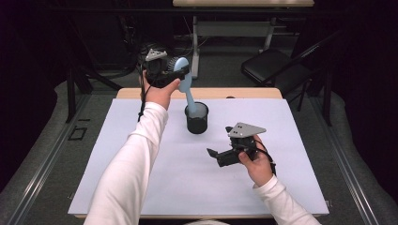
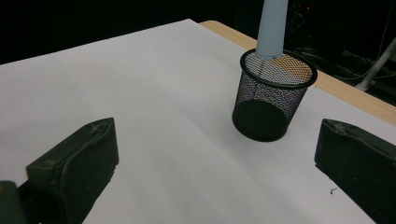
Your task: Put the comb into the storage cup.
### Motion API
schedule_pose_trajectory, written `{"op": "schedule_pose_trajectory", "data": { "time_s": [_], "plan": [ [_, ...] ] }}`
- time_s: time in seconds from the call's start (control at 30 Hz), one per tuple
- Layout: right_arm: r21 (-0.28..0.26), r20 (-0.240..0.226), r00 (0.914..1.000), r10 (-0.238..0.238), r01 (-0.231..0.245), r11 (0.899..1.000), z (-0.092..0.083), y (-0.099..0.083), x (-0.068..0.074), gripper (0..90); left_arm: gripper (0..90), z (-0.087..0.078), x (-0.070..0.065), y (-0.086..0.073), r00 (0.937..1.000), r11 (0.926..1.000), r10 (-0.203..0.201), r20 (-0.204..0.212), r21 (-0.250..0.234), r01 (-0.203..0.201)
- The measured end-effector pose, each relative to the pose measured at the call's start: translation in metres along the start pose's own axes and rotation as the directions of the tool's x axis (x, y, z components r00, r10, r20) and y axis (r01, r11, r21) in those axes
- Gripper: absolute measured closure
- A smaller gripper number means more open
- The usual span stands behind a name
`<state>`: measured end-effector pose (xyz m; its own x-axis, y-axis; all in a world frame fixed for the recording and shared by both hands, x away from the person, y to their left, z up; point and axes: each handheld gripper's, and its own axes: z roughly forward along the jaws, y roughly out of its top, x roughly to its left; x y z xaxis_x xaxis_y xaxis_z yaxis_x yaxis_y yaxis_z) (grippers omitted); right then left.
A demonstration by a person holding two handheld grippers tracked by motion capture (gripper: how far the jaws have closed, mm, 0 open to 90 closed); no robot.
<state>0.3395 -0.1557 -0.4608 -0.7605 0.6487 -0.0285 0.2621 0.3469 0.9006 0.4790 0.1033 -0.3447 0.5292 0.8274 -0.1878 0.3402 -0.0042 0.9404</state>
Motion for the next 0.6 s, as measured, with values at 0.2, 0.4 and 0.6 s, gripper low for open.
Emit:
{"op": "schedule_pose_trajectory", "data": {
  "time_s": [0.2, 0.4, 0.6],
  "plan": [
    [0.0, -0.001, 1.0, 0.0, 0.0, 1.0, 0.0, 0.0, 0.0, 0.0, 48.9, 0.006, -0.003, -0.004, 1.0, 1.0, 0.004, -0.003, -0.002, -0.004],
    [-0.002, 0.001, 1.0, 0.0, 0.0, 1.0, 0.0, 0.0, 0.0, 0.0, 48.9, 0.011, -0.005, -0.009, 0.9999, 0.9999, 0.013, -0.008, 0.005, -0.013],
    [-0.001, -0.001, 1.0, -0.001, 0.001, 1.0, 0.001, 0.0, 0.0, 0.0, 48.9, 0.016, -0.006, -0.014, 1.0, 0.9999, 0.006, -0.005, 0.009, -0.005]
  ]
}}
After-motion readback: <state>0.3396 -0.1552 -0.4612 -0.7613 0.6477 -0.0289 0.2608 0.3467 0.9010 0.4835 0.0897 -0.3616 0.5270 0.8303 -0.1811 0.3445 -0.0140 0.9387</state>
